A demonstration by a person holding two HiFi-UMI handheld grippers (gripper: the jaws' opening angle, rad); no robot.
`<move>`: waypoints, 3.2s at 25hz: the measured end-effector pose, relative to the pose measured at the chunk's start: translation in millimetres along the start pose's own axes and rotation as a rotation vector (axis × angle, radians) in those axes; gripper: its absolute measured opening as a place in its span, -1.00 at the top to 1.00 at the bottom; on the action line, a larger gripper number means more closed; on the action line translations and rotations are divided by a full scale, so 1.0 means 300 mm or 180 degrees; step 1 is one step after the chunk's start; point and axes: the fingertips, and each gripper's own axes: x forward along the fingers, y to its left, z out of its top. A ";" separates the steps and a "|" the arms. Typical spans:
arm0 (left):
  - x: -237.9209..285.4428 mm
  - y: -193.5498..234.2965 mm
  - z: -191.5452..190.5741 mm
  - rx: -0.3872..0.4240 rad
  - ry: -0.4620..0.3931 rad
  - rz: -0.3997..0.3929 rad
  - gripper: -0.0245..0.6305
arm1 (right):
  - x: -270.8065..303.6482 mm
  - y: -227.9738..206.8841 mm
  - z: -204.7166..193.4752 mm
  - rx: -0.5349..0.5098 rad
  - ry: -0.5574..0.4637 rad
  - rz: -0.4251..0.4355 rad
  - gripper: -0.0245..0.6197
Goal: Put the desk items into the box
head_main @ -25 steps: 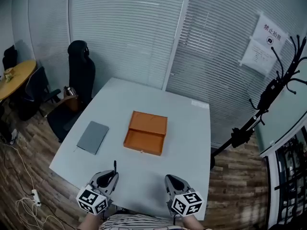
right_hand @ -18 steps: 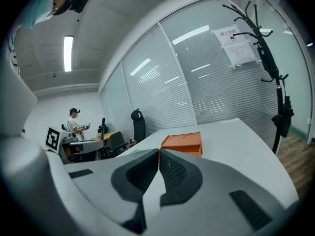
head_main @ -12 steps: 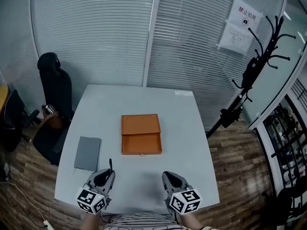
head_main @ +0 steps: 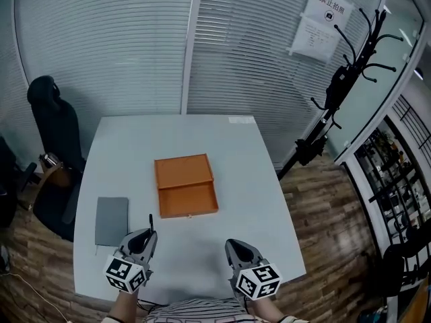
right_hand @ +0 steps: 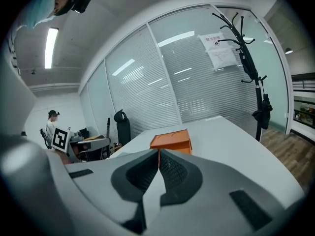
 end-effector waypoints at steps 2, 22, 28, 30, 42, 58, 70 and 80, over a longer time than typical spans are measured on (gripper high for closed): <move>0.032 0.013 0.006 0.0049 -0.0003 0.0012 0.77 | 0.009 -0.015 0.007 -0.0013 0.0013 0.0004 0.84; 0.338 0.069 0.085 0.0531 0.0142 -0.0038 0.77 | 0.110 -0.134 0.075 -0.0143 0.0182 0.0249 0.84; 0.423 0.075 0.090 0.0720 0.0299 -0.0138 0.77 | 0.113 -0.165 0.065 -0.0123 0.0212 0.0237 0.84; 0.454 0.077 0.090 0.0817 0.0372 -0.0182 0.77 | 0.111 -0.177 0.066 -0.0114 0.0215 0.0218 0.84; 0.629 0.015 0.032 0.1130 0.0722 -0.0545 0.77 | 0.088 -0.240 0.055 -0.0053 0.0211 0.0099 0.84; 0.834 -0.067 -0.221 0.1005 0.1561 -0.0850 0.77 | 0.032 -0.358 0.019 0.0090 0.0208 -0.0075 0.84; 0.886 -0.045 -0.386 0.0880 0.2315 -0.0809 0.77 | 0.004 -0.422 -0.001 0.0201 0.0192 -0.0195 0.84; 0.875 -0.020 -0.507 0.0904 0.2902 -0.0850 0.77 | 0.009 -0.444 -0.005 0.0223 0.0177 -0.0231 0.84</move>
